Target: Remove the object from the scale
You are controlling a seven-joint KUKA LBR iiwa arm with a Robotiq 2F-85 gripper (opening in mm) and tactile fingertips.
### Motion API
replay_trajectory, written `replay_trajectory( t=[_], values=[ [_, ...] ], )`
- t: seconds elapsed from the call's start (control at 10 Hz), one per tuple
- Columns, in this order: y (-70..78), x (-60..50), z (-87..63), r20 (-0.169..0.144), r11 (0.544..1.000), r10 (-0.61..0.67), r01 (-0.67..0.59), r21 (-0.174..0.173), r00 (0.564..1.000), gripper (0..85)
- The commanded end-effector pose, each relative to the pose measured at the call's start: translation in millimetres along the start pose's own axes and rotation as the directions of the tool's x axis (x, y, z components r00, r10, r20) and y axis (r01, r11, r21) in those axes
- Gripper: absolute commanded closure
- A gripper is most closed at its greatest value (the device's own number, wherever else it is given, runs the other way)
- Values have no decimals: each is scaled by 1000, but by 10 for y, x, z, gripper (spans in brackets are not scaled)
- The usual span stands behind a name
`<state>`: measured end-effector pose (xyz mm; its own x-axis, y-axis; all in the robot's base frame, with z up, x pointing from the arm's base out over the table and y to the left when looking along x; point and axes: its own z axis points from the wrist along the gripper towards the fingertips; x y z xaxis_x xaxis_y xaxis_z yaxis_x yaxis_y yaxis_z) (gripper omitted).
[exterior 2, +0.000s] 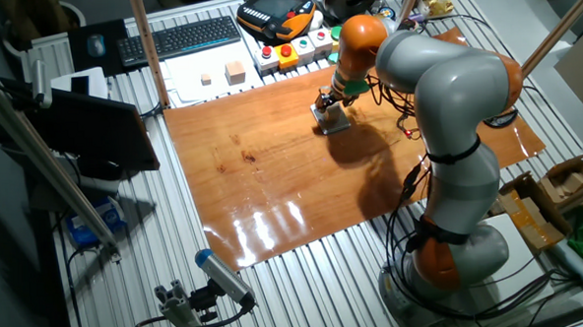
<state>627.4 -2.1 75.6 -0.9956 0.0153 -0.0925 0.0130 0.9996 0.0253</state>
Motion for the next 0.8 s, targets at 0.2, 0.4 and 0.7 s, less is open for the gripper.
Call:
replay_trajectory(
  t=[0.2, 0.4, 0.7],
  values=[
    [-11, -2, 63, -5, 1000, -7, 7, -7, 1000, 0],
    [-14, 1, 116, -2, 1000, -8, 8, -8, 1000, 0],
    [-20, 1, 147, -1, 1000, -9, 9, -5, 1000, 0]
  ],
)
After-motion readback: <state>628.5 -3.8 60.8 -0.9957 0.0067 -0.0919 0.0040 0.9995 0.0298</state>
